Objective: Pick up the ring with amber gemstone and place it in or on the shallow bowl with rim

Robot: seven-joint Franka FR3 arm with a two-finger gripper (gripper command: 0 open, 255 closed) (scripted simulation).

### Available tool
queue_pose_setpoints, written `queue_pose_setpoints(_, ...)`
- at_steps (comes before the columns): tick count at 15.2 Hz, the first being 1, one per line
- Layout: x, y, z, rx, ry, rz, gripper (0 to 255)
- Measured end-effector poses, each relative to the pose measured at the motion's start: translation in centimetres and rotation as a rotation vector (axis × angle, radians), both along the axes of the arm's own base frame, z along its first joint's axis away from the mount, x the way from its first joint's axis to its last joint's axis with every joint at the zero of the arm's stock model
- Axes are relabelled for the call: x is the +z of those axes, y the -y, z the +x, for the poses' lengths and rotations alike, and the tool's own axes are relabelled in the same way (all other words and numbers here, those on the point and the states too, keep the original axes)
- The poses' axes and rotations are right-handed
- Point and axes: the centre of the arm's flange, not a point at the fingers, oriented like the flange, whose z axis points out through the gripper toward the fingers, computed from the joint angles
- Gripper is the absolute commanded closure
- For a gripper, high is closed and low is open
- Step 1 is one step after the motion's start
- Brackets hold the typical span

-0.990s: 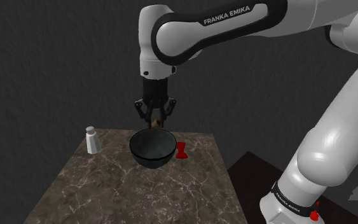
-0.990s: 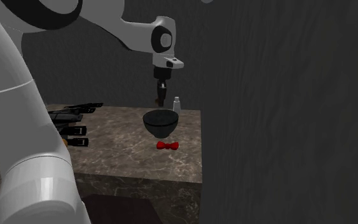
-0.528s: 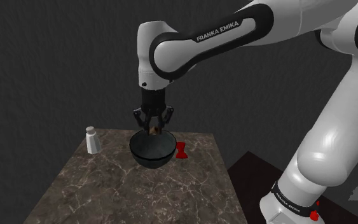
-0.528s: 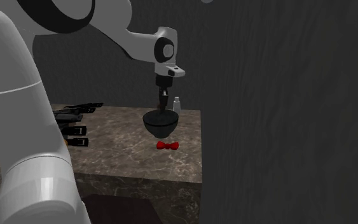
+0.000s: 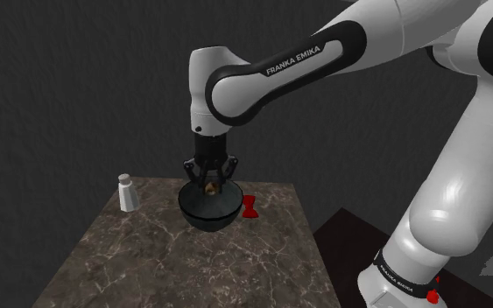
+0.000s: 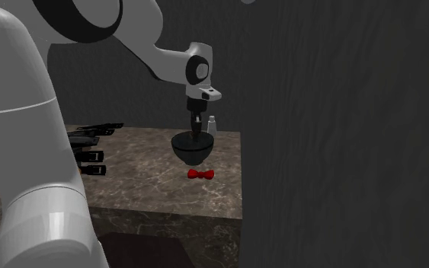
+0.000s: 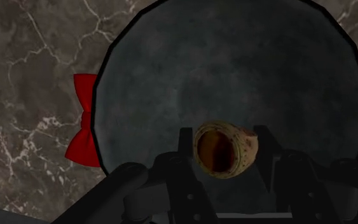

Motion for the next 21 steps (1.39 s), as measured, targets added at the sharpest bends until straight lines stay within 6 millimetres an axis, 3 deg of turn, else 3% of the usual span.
queue_pose_setpoints(3,0.0,0.0,0.0,0.000,0.000,0.000,255)
queue_pose_setpoints(4,0.0,0.0,0.0,0.000,0.000,0.000,0)
queue_pose_setpoints(10,0.0,0.0,0.0,0.000,0.000,0.000,0)
queue_pose_setpoints(15,4.4,0.1,0.5,0.000,0.001,0.001,0)
queue_pose_setpoints(21,4.9,0.2,0.5,0.000,0.000,0.000,0)
